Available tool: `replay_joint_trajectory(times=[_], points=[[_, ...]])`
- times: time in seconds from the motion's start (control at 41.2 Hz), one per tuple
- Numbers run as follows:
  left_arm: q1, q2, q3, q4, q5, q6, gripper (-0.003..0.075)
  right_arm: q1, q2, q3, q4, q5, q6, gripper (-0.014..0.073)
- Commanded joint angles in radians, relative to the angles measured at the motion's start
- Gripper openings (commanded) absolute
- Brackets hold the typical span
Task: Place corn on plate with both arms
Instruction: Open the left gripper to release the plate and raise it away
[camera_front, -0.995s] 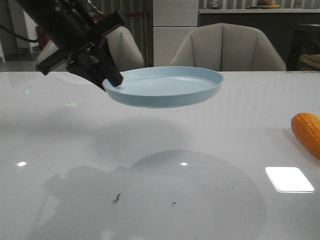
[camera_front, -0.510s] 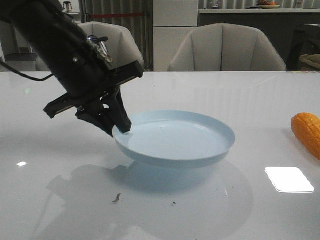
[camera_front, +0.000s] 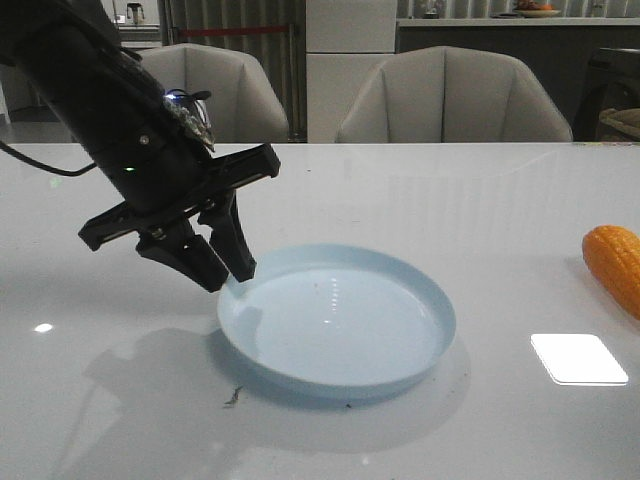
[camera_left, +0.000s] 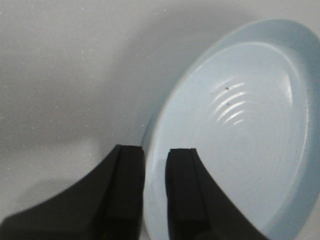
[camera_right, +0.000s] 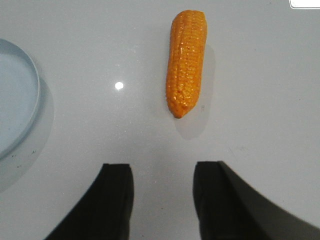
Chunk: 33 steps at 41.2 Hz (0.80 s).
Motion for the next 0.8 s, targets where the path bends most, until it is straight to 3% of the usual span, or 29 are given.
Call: replay_joint_trajectory(times=[0.0, 0.243, 0.437, 0.631, 0.777], points=[[-0.009, -0.053, -0.021, -0.009, -0.027, 0.004, 0.0277, -0.003, 0.000, -0.038, 0.003, -0.058, -0.006, 0.0404], [0.052, -0.065, -0.117, -0.001, 0.077, 0.009, 0.0272, -0.003, 0.000, -0.038, 0.003, -0.059, -0.006, 0.0404], [0.136, -0.099, -0.279, 0.148, 0.210, 0.035, 0.0271, -0.003, 0.001, -0.038, 0.003, -0.071, -0.006, 0.0404], [0.197, -0.206, -0.304, 0.389, 0.116, 0.035, 0.0271, -0.003, 0.029, -0.052, 0.003, -0.086, -0.006, 0.0407], [0.240, -0.335, -0.203, 0.438, -0.042, 0.033, 0.0271, -0.003, 0.098, -0.113, 0.001, -0.096, -0.006, 0.0428]])
